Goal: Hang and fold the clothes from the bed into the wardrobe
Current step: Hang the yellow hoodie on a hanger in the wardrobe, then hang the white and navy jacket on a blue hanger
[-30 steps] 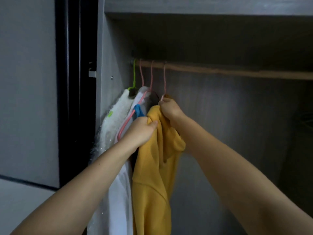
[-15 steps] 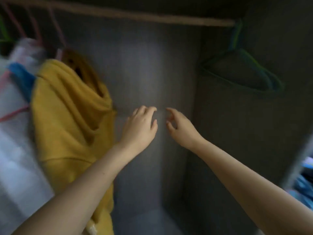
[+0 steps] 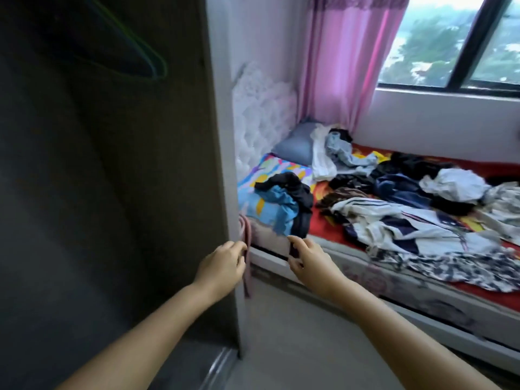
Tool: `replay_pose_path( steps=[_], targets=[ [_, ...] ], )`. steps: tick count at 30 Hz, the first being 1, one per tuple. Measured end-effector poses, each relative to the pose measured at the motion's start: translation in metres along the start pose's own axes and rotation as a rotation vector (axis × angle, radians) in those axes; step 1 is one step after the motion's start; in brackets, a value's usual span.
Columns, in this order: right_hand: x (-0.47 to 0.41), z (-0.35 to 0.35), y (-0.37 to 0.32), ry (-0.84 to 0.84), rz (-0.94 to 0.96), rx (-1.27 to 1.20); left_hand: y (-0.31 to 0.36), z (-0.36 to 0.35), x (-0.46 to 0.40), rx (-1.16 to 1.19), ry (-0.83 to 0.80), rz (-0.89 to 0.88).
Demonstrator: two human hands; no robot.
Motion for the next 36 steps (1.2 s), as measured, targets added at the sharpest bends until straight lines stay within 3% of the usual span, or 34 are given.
replay_pose_path(
  steps=[10, 16, 31, 36],
  targets=[
    [0.135, -0.002, 0.263, -0.199, -0.419, 0.037, 0.183, -0.211, -0.035, 0.167, -0.303, -0.099],
    [0.172, -0.006, 0.371, -0.27, -0.573, 0.032, 0.239, -0.288, -0.058, 0.196, -0.446, -0.113],
    [0.056, -0.008, 0.558, -0.265, -0.842, -0.105, 0.299, -0.408, -0.292, 0.188, -0.594, -0.23],
    [0.043, -0.025, 0.606, -0.288, -0.903, -0.207, 0.319, -0.461, -0.33, 0.181, -0.717, -0.27]
  ],
)
Point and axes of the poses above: each hand's wrist, its own x-axis away from the middle knuckle, its own z-axis out of the back of the hand, y = z × x, the point moved 6 cm from there along -x, towards the middle knuckle, and after that the axes turned 12 degrees about x, right-handed, at the moved point
